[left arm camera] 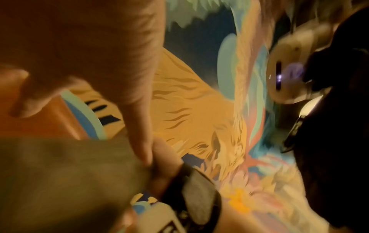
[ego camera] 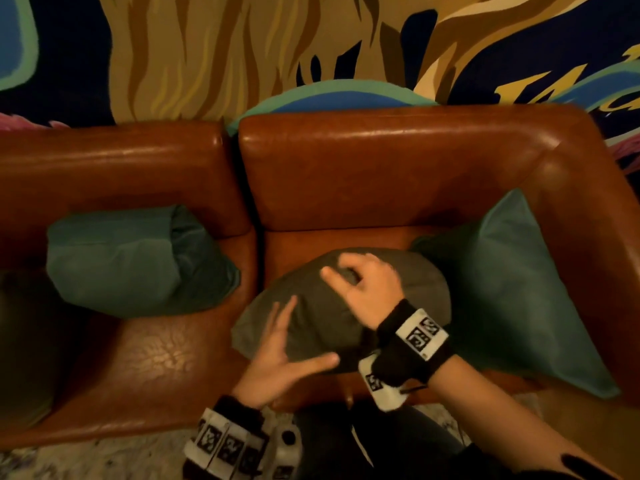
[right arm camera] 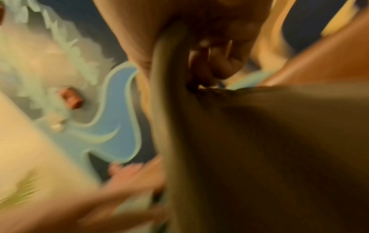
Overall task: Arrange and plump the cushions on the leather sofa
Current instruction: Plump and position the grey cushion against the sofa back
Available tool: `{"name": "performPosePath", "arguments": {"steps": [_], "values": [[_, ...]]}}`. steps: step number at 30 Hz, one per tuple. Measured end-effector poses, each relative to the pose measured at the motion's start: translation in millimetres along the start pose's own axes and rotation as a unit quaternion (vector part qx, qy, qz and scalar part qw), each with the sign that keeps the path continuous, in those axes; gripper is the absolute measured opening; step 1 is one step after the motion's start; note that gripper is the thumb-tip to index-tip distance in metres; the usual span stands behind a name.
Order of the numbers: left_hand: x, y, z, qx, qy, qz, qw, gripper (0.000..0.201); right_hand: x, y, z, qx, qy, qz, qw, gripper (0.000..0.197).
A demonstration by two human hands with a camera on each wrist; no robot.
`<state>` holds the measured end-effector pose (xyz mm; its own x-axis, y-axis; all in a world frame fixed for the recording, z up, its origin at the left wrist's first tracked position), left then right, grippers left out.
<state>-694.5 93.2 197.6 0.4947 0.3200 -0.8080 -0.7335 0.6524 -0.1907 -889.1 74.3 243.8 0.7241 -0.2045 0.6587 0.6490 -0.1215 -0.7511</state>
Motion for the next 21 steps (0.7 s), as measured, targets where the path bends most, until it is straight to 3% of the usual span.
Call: {"name": "performPosePath", "arguments": {"steps": [1,2,4,6,8,10,14,15,19,21], "values": [[-1.7,13.0,-1.7,0.041,0.002,0.055,0.998,0.120,5.7,18.5,3.4,0.064,-0.027,-0.002,0.998,0.045],[-1.1,21.4,-5.7,0.042,-0.006,0.109,0.993,0.106,4.1,37.8,7.8,0.136,-0.036,-0.006,0.990,0.054],[10.9,23.8,-19.8,-0.052,-0.034,0.189,0.980,0.057,-15.6,70.9,17.6,0.238,-0.032,0.007,0.971,0.066],[32.9,9.0,-30.1,-0.174,-0.051,0.177,0.967,0.041,-45.5,85.3,20.1,0.266,-0.041,0.075,0.960,0.057],[58.2,-10.9,-33.1,-0.242,-0.070,0.160,0.954,0.038,-88.8,84.8,14.4,0.259,-0.010,0.158,0.953,0.055],[79.9,-25.2,-31.1,-0.262,-0.098,0.174,0.944,0.028,-136.3,69.4,5.3,0.262,0.107,0.192,0.940,0.066],[104.8,-38.8,-25.7,-0.278,-0.118,0.192,0.934,0.028,-181.5,44.2,-7.5,0.267,0.382,0.041,0.884,0.117],[107.0,-39.3,-25.8,-0.282,-0.120,0.203,0.930,0.031,-178.2,43.0,-10.5,0.243,0.409,0.006,0.880,0.114],[102.3,-43.0,-28.8,-0.280,-0.124,0.257,0.917,0.036,-164.7,40.6,-22.5,0.106,0.418,-0.056,0.901,0.066],[101.7,-51.5,-27.8,-0.290,-0.119,0.261,0.913,0.033,-163.9,43.3,-28.4,0.090,0.415,-0.098,0.900,0.064]]}}
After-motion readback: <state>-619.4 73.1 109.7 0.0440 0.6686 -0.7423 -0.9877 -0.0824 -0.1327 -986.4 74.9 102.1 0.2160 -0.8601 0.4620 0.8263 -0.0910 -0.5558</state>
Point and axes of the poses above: each hand's wrist, its own z-axis away from the middle knuckle, its own y-axis out of the palm, x = y × z, the point moved 3 cm from there along -z, towards the middle knuckle, and after that the axes turned 3 degrees about -y, right-handed, at the moved point
